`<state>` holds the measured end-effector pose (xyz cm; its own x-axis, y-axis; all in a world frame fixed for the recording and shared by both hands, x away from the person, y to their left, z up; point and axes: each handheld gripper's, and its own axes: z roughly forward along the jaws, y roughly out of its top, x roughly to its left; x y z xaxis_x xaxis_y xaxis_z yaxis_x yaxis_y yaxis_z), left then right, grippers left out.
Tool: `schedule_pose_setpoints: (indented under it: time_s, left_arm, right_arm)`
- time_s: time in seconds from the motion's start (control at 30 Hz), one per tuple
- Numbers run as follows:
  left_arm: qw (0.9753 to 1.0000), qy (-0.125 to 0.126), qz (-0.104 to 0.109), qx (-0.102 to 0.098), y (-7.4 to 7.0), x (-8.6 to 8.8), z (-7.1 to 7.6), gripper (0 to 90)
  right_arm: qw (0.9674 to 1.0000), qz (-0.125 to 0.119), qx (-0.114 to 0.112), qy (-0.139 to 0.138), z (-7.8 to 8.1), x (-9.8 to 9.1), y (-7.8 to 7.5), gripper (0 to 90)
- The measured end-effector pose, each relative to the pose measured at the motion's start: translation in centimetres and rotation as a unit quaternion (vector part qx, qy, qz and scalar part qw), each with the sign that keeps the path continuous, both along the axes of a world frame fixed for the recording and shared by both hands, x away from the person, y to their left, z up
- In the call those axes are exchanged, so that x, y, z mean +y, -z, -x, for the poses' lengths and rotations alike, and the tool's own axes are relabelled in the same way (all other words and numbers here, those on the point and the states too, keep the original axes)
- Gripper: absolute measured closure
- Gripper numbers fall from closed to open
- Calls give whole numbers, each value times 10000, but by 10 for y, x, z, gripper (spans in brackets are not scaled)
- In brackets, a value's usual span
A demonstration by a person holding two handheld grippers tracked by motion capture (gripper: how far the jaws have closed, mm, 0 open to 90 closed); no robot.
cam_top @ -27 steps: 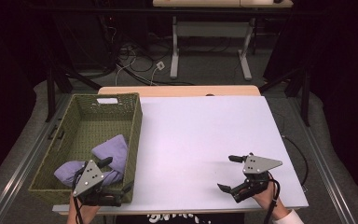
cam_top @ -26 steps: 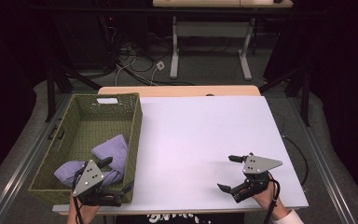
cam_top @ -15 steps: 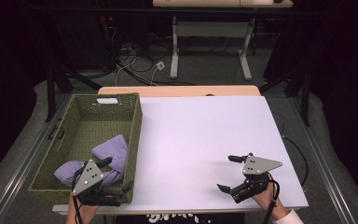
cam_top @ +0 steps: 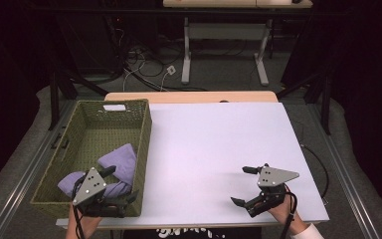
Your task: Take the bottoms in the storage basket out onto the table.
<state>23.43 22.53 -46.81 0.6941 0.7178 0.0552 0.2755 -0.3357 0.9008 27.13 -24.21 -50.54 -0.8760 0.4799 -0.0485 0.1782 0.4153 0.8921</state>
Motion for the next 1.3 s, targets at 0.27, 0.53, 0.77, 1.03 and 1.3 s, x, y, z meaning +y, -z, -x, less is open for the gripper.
schedule_pose_setpoints:
  time_s: [0.27, 0.53, 0.77, 1.03, 1.3]
  left_arm:
    - [10000, -13, -52, 38, -3, 3, -2, 0]
    - [9999, -18, -72, 93, -5, 6, -5, 0]
    - [9999, -10, -71, 151, -5, 7, -8, 0]
    - [9998, -29, -157, 150, -9, 9, -10, 0]
    - [9994, -125, -292, 110, -17, 15, -13, 0]
  right_arm:
    - [10000, -3, 46, -6, -1, 1, 1, 0]
    - [10000, 32, 60, -29, -1, 2, 2, 0]
    - [10000, 50, 52, -18, -1, 1, 2, 0]
    - [10000, 42, 55, -13, -1, 2, 2, 0]
    - [10000, 35, 38, 9, -1, 1, 2, 0]
